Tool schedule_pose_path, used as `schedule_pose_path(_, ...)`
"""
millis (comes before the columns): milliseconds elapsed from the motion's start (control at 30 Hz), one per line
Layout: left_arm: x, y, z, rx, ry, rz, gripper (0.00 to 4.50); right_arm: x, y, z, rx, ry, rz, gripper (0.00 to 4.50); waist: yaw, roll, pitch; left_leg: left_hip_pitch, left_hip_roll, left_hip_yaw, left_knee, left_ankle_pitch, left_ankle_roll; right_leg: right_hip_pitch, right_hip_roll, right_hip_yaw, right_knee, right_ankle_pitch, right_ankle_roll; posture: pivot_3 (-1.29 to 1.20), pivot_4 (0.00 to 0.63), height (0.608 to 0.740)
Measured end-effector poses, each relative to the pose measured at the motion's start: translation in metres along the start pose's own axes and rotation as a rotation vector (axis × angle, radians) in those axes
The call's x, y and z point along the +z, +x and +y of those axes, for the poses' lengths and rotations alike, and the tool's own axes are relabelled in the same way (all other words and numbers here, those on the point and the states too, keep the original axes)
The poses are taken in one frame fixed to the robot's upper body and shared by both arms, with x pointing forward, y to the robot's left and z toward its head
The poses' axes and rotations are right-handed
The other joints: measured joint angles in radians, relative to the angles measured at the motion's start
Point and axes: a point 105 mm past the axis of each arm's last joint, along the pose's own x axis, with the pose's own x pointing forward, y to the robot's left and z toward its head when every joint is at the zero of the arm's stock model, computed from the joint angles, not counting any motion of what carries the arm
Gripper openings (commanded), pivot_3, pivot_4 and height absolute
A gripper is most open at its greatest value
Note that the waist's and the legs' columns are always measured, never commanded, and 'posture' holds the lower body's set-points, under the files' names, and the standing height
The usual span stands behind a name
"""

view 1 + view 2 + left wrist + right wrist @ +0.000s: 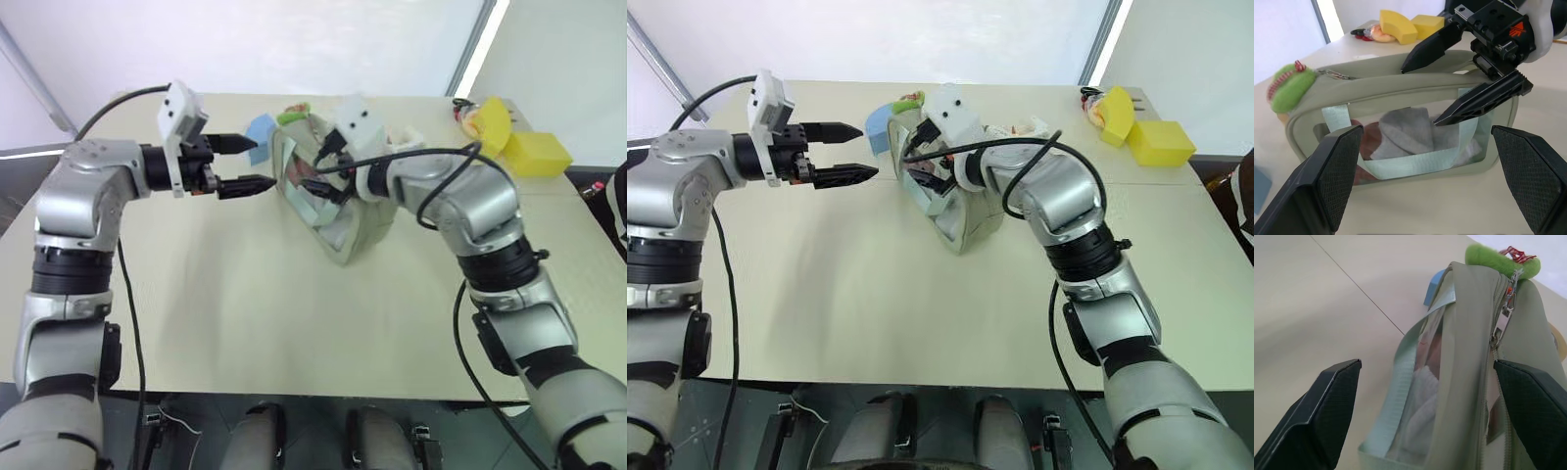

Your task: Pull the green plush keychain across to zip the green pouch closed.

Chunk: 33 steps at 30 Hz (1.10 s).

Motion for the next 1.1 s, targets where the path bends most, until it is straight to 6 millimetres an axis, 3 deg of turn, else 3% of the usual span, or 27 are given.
schedule_pose_path(233,-0.001,-0.003,0.001,0.052,0.002,0.006,4.50,-0.001,-0.001,-0.008,0.028,-0.063,-0.017,0.01,-0.001,0.000,0.000,0.001,0.001,0.000,0.000,0.000,0.000,0.000,0.000,0.000,0.000,0.000,0.000,0.00,0.150,0.740)
schedule_pose_path(333,-0.001,-0.004,0.002,0.059,-0.001,0.005,4.50,-0.003,-0.007,-0.009,0.071,-0.155,-0.007,0.01,0.001,0.000,0.000,0.000,0.000,0.001,0.000,0.000,0.000,0.000,0.000,0.000,-0.001,0.000,0.000,0.00,0.150,0.740)
schedule_pose_path(500,-0.003,-0.016,0.016,0.118,0.000,0.016,4.50,0.000,-0.020,-0.013,0.159,-0.499,-0.015,0.01,0.002,0.000,0.000,0.000,0.000,0.001,0.000,0.000,0.000,0.000,0.000,0.000,-0.002,0.000,0.000,0.00,0.150,0.740)
schedule_pose_path(667,0.003,-0.027,0.032,0.179,0.032,0.012,4.50,0.025,-0.025,-0.033,0.147,-0.708,-0.070,0.01,-0.001,0.000,0.000,0.000,0.000,0.001,-0.001,0.000,0.000,-0.002,0.000,0.000,-0.002,0.000,0.000,0.00,0.150,0.740)
schedule_pose_path(800,0.002,-0.028,0.035,0.184,0.031,0.010,4.50,0.040,-0.030,-0.032,0.180,-0.826,-0.133,0.01,-0.001,0.000,0.001,0.000,0.001,0.001,-0.001,0.000,0.000,-0.001,0.000,0.000,-0.002,0.000,0.000,0.00,0.150,0.740)
schedule_pose_path(900,0.003,-0.028,0.035,0.182,0.034,0.007,4.50,0.031,-0.032,-0.023,0.245,-0.806,-0.156,0.01,0.001,0.000,0.000,0.000,0.001,0.001,0.000,0.000,-0.001,0.000,0.000,-0.001,-0.002,0.000,0.000,0.00,0.150,0.740)
schedule_pose_path(1033,0.002,-0.026,0.034,0.178,0.030,0.003,4.50,-0.009,-0.026,-0.011,0.313,-0.697,-0.153,0.01,0.005,0.000,0.000,0.000,0.000,0.001,0.001,0.000,-0.001,0.001,0.000,-0.001,-0.002,0.000,0.000,0.00,0.150,0.740)
schedule_pose_path(1100,0.001,-0.025,0.034,0.177,0.028,0.003,4.50,-0.018,-0.028,-0.011,0.317,-0.692,-0.164,0.01,0.003,0.000,0.000,0.000,0.001,0.001,0.000,0.000,-0.001,0.001,0.000,-0.001,-0.002,0.000,0.000,0.00,0.150,0.740)
